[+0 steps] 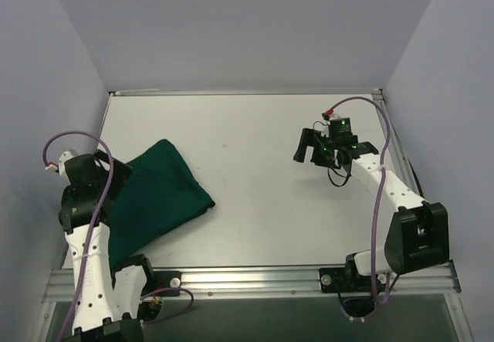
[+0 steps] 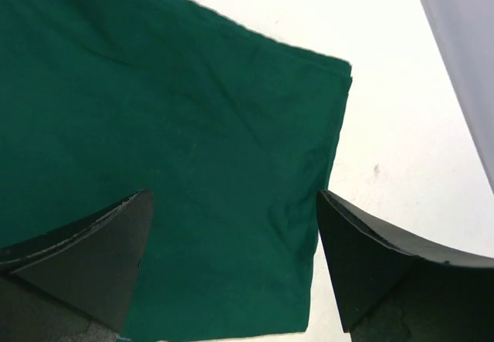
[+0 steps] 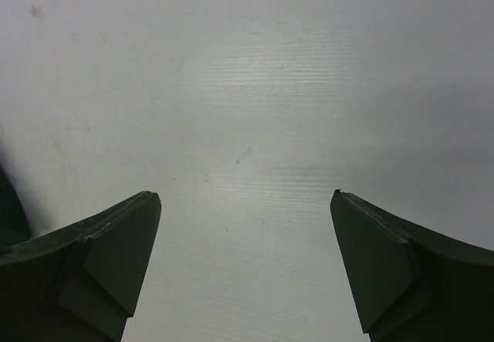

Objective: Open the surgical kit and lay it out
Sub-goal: Move the surgical kit at the center of the board.

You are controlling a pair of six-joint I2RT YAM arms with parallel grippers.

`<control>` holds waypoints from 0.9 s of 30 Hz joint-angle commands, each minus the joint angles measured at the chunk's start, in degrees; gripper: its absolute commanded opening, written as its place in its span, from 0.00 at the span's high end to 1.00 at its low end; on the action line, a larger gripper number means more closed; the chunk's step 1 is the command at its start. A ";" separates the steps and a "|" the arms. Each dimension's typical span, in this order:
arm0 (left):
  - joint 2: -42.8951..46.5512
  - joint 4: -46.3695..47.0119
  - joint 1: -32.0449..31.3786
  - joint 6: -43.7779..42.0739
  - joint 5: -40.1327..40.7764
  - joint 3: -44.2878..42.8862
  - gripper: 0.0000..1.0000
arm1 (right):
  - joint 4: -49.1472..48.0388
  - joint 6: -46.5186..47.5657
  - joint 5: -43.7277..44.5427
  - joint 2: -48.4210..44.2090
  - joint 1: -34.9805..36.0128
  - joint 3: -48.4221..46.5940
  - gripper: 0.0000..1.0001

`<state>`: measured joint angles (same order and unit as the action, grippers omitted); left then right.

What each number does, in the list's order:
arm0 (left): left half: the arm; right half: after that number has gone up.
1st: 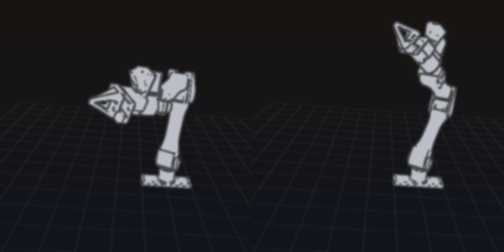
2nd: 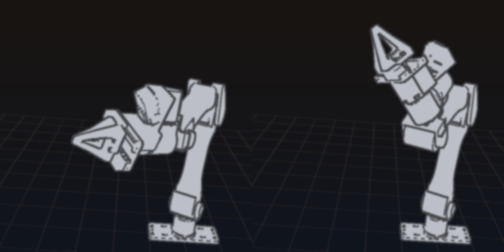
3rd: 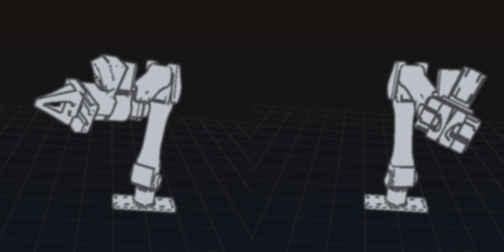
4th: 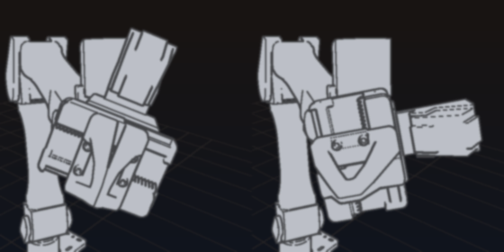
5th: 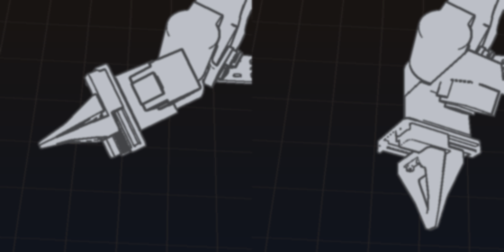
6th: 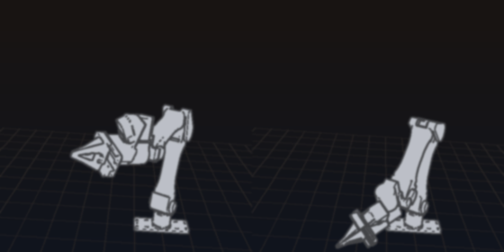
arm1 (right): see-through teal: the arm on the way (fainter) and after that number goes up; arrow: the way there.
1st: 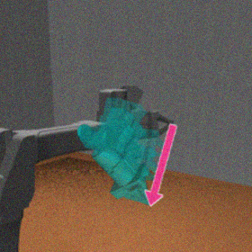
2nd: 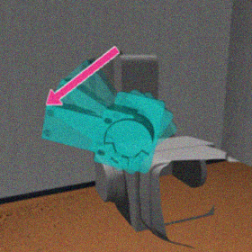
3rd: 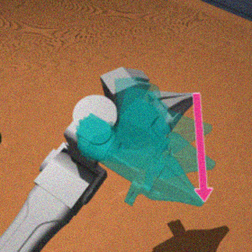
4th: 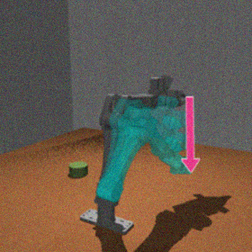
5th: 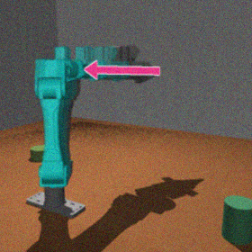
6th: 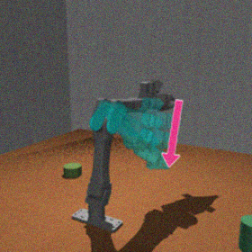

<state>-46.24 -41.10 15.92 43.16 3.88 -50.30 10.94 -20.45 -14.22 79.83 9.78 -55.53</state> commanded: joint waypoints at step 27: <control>9.59 -38.97 0.34 -0.70 -6.16 -20.09 0.09 | -23.15 -1.87 -32.97 40.74 25.01 -37.63 0.15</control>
<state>-36.73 -76.71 15.92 43.03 -0.25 -67.35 -9.32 -23.40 -42.17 118.65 32.32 -88.77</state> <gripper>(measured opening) 0.914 0.850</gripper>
